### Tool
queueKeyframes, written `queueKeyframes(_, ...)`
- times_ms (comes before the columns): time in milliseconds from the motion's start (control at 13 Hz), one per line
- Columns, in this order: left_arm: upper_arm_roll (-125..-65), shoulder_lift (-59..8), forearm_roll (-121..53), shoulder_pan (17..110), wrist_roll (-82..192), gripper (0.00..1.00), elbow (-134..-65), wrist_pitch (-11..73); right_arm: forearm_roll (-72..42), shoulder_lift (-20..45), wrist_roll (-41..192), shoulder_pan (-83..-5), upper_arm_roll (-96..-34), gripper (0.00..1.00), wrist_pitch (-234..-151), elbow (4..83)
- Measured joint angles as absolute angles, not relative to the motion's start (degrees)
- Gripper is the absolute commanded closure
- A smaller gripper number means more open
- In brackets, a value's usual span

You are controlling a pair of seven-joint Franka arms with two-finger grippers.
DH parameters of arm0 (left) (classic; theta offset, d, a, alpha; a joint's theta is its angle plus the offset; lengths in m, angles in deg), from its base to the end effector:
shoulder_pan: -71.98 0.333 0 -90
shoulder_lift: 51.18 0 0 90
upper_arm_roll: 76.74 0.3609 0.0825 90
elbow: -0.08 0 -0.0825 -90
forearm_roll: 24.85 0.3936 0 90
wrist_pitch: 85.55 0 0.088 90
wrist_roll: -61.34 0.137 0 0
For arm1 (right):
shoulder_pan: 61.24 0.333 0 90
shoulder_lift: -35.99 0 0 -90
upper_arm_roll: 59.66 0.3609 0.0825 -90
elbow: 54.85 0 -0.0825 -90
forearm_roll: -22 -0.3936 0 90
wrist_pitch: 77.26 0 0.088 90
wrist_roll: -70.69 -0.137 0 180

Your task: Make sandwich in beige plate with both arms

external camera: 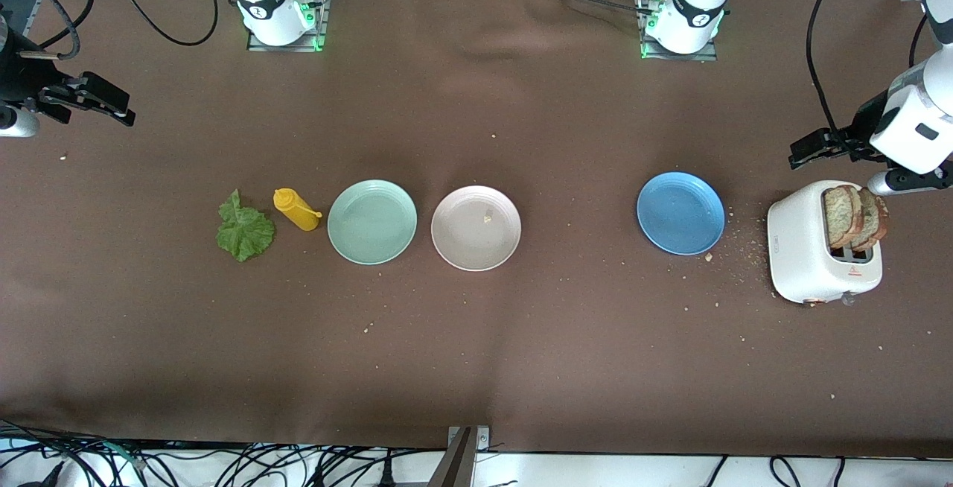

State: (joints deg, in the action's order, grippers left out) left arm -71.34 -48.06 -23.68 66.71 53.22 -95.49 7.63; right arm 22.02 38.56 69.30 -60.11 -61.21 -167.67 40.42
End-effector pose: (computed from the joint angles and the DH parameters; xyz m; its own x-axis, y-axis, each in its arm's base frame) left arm 0.5779 0.0027 0.5663 0.9856 0.1427 -0.0913 0.1397 -0.9894 -0.0386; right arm 0.5457 -0.0044 0.6207 0.9987 -0.0315 -0.0400 -0.0315 -0.9995 0.0001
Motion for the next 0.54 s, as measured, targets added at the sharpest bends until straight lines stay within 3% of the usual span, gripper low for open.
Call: queueKeyframes(537,-72.11,-48.05,-23.34,66.71,53.21,0.00,-95.49,7.67,22.02,38.49,69.29,-60.11,-61.21,0.00,-167.88,40.42)
